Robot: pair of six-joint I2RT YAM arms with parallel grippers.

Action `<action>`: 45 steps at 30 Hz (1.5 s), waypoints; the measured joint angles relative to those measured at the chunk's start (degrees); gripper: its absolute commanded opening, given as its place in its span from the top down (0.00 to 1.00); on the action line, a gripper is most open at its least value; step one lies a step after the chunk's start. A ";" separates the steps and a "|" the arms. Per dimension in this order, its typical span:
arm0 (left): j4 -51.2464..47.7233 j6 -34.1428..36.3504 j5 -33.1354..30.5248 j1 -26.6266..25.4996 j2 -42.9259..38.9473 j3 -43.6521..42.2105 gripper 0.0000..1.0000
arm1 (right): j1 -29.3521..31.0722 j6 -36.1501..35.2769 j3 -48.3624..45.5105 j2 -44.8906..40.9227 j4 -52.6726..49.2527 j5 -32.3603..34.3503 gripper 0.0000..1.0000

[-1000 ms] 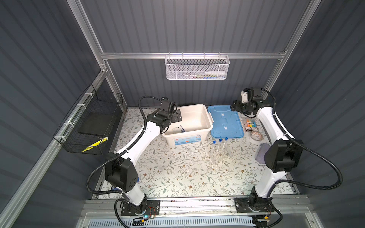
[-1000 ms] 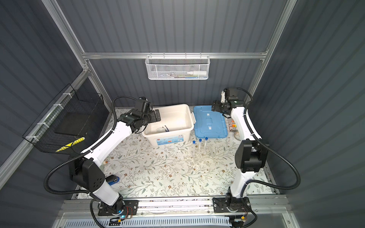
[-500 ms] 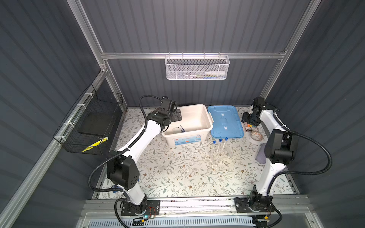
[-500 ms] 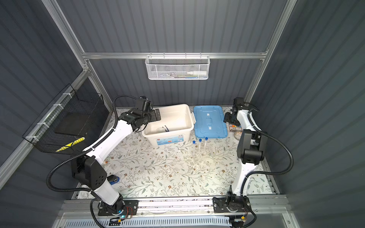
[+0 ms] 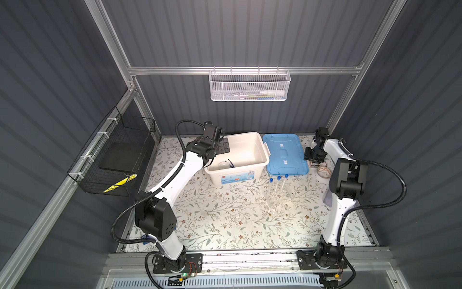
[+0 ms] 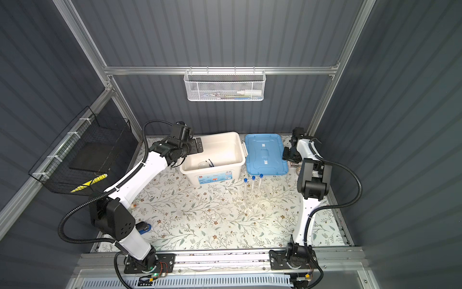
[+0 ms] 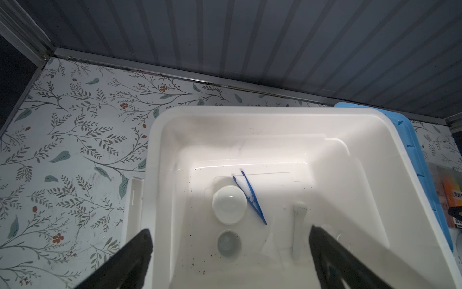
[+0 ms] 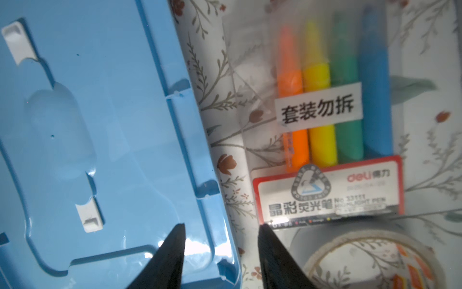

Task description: Organize the chemistry lab equipment

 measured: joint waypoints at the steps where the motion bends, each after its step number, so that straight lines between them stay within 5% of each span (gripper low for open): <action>1: 0.00 0.00 0.00 0.02 0.00 0.00 0.00 | 0.00 0.07 -0.26 0.00 -0.17 -0.07 0.56; 33: 0.50 0.02 0.55 0.00 -0.02 -2.43 0.00 | 0.37 -3.41 -16.61 -8.90 -0.87 1.27 0.91; 35: 0.55 0.02 0.55 0.00 0.00 -2.45 0.00 | 0.37 -3.43 -17.35 -9.88 -0.96 1.79 0.89; 40: 0.66 0.02 0.55 0.02 -0.02 -2.45 0.00 | 0.33 -3.85 -16.87 -10.97 -1.40 2.45 0.64; 45: 0.66 0.02 0.59 0.02 -0.02 -2.45 0.00 | 0.35 -3.41 -13.66 -10.69 -1.66 2.29 0.54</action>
